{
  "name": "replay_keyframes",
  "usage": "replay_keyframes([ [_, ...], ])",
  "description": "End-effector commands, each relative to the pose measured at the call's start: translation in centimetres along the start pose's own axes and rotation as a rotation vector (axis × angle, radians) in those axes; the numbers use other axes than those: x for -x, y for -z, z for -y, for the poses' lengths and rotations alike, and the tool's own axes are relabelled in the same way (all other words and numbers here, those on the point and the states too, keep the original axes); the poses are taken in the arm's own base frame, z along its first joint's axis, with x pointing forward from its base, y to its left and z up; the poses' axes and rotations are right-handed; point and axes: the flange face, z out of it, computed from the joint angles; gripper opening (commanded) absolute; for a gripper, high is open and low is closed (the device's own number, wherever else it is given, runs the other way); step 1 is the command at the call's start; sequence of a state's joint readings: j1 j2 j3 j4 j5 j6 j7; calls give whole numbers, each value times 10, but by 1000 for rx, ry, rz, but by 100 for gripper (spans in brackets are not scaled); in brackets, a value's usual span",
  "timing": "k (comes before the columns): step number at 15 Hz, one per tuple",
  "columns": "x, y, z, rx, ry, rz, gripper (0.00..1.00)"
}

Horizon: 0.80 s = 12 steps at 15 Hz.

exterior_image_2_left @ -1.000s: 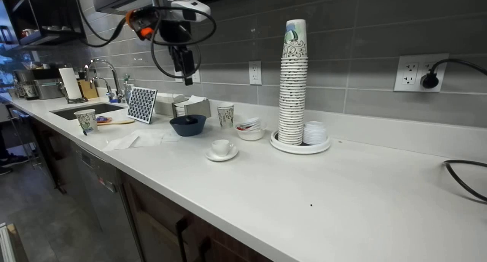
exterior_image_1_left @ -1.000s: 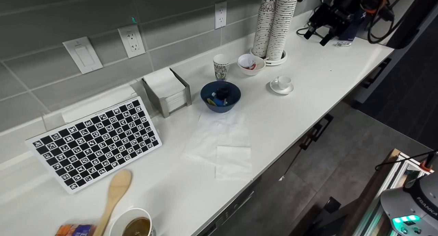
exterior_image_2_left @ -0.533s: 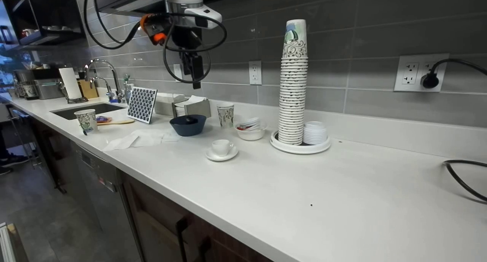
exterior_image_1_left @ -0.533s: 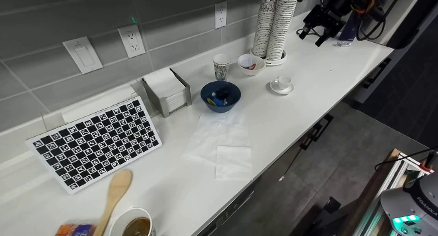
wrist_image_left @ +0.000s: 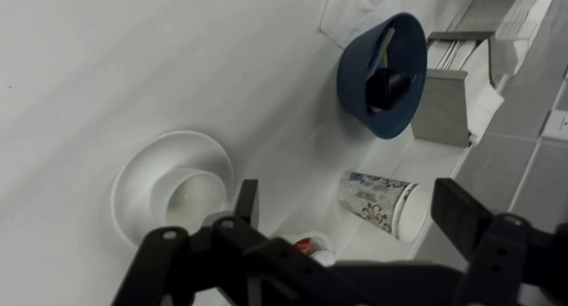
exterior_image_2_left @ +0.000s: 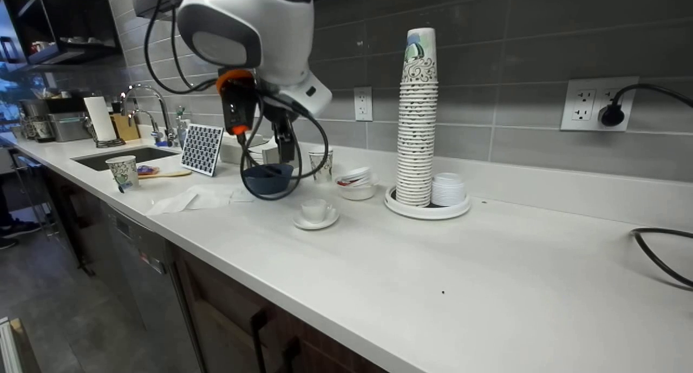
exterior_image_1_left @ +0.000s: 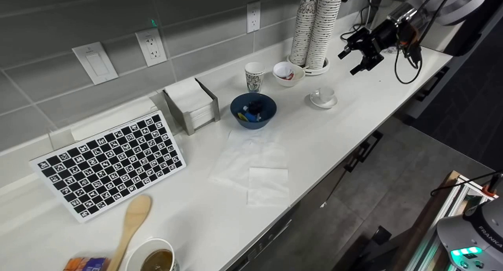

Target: Shift the white spoon to the cup

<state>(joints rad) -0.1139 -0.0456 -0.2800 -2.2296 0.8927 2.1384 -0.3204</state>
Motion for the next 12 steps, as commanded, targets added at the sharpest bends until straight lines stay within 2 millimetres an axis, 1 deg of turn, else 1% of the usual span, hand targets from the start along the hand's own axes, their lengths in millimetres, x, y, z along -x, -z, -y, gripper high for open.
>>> replay_keyframes([
  [1, -26, -27, -39, -46, -171, -117, 100],
  [3, -40, -32, -49, -80, -270, -176, 100],
  [4, -46, -30, -49, -101, -307, -209, 100],
  [5, -30, -32, -52, -57, -239, -153, 100],
  [7, -32, -36, -56, -53, -247, -155, 100],
  [9, -32, -36, -54, -54, -245, -155, 100],
  [12, -54, -47, -46, -132, -251, -239, 100],
])
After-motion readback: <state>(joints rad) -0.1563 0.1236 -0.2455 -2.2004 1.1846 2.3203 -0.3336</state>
